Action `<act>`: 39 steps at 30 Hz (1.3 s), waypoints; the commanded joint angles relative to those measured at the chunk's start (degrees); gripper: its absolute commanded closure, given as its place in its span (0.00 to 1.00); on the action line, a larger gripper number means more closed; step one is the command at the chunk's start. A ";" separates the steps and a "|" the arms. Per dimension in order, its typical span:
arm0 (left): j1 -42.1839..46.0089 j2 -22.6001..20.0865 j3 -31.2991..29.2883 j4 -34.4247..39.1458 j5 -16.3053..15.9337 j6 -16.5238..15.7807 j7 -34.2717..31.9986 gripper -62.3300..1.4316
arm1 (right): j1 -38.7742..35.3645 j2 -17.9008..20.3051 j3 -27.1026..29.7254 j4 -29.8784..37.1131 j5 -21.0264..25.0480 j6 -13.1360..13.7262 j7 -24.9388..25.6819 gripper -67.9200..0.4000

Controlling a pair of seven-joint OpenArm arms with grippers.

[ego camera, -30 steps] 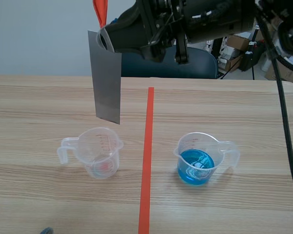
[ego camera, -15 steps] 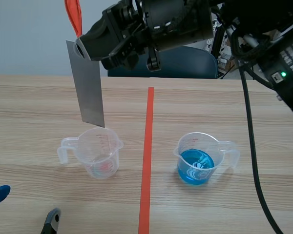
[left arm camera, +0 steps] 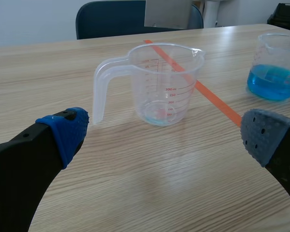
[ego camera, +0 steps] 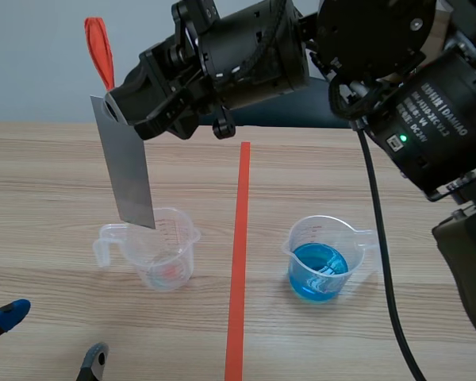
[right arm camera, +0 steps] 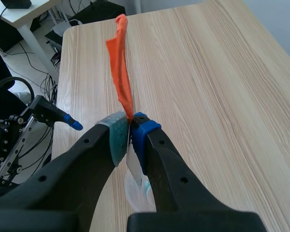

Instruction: Do the redox reaction experiment. move the plate over the left beaker

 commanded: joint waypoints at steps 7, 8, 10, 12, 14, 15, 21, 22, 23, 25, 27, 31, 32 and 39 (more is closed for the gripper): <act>0.02 -0.20 0.04 1.25 -0.76 -0.09 -0.52 0.00 | 0.87 -0.94 -1.18 0.74 -1.90 0.09 1.03 0.99; 0.04 -0.20 0.04 1.25 -0.74 -0.09 -0.52 0.00 | 0.87 -1.01 -1.18 0.74 -2.38 0.09 1.03 0.99; 0.07 -0.20 0.04 1.25 -0.76 -0.09 -0.52 0.00 | 0.87 -0.98 -1.18 0.74 -2.38 0.09 1.07 0.99; 0.22 -0.20 0.04 1.25 -0.76 -0.09 -0.55 0.00 | 0.87 -0.98 -1.18 0.74 -2.40 0.09 1.05 0.99; 0.22 -0.20 0.04 1.25 -0.74 -0.09 -0.52 0.00 | 0.87 -0.98 -1.18 0.74 -2.40 0.09 1.05 0.99; 0.20 -0.20 0.04 1.25 -0.74 -0.09 -0.55 0.00 | 0.87 -0.98 -1.18 0.74 -2.40 0.09 1.05 0.99; 0.17 -0.20 0.04 1.25 -0.74 -0.09 -0.57 0.00 | 0.87 -0.98 -1.18 0.74 -2.43 0.09 1.01 0.99; 0.17 -0.20 0.04 1.25 -0.74 -0.09 -0.57 0.00 | 0.87 -0.98 -1.18 0.74 -2.43 0.09 1.01 0.99; 0.17 -0.20 0.04 1.25 -0.74 -0.09 -0.57 0.00 | 0.87 -0.98 -1.18 0.74 -2.54 0.09 1.01 0.99; 0.17 -0.20 0.04 1.25 -0.76 -0.09 -0.59 0.00 | 0.87 -0.98 -1.18 0.74 -3.04 0.09 1.01 0.99; 0.17 -0.20 0.04 1.25 -0.76 -0.09 -0.59 0.00 | 0.87 -0.98 -1.18 0.74 -3.08 0.09 1.01 0.99; 0.15 -0.20 0.04 1.25 -0.76 -0.07 -0.59 0.00 | 0.90 -0.98 -1.18 0.74 -3.23 0.07 1.01 0.99; 0.15 -0.20 0.04 1.25 -0.76 -0.07 -0.57 0.00 | 0.90 -0.98 -1.18 0.74 -3.26 0.07 1.01 0.99; 0.15 -0.20 0.04 1.25 -0.74 -0.07 -0.57 0.00 | 0.90 -0.98 -1.18 0.74 -4.00 0.07 0.98 0.99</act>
